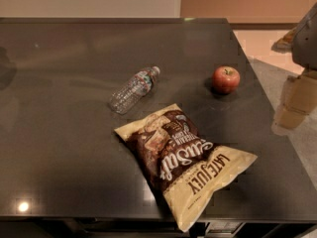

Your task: Pick apple

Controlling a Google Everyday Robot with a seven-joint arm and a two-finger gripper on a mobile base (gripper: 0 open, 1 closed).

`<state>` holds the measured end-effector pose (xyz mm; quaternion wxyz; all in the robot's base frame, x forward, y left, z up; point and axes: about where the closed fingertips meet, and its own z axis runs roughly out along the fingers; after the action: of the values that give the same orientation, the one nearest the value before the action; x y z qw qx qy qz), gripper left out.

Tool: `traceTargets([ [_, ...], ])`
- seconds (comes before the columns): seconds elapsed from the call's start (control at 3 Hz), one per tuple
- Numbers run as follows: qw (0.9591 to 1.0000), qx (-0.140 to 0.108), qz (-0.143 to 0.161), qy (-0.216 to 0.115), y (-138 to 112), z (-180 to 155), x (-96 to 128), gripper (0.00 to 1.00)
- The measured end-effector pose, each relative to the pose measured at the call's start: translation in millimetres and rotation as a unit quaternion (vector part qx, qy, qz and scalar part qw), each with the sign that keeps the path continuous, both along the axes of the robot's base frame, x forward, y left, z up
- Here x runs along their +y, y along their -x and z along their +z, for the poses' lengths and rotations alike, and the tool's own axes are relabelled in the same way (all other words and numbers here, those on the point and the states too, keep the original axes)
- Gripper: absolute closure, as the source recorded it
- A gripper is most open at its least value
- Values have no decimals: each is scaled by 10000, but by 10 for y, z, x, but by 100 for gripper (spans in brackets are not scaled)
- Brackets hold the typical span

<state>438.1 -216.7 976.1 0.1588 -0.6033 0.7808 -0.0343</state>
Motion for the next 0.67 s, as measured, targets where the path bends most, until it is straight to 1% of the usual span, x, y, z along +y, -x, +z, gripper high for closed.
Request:
traceTargets([
  [0.33, 10000, -1, 0, 0, 0, 0, 0, 0],
  [0.67, 10000, 65, 26, -5, -66, 0, 13, 0],
])
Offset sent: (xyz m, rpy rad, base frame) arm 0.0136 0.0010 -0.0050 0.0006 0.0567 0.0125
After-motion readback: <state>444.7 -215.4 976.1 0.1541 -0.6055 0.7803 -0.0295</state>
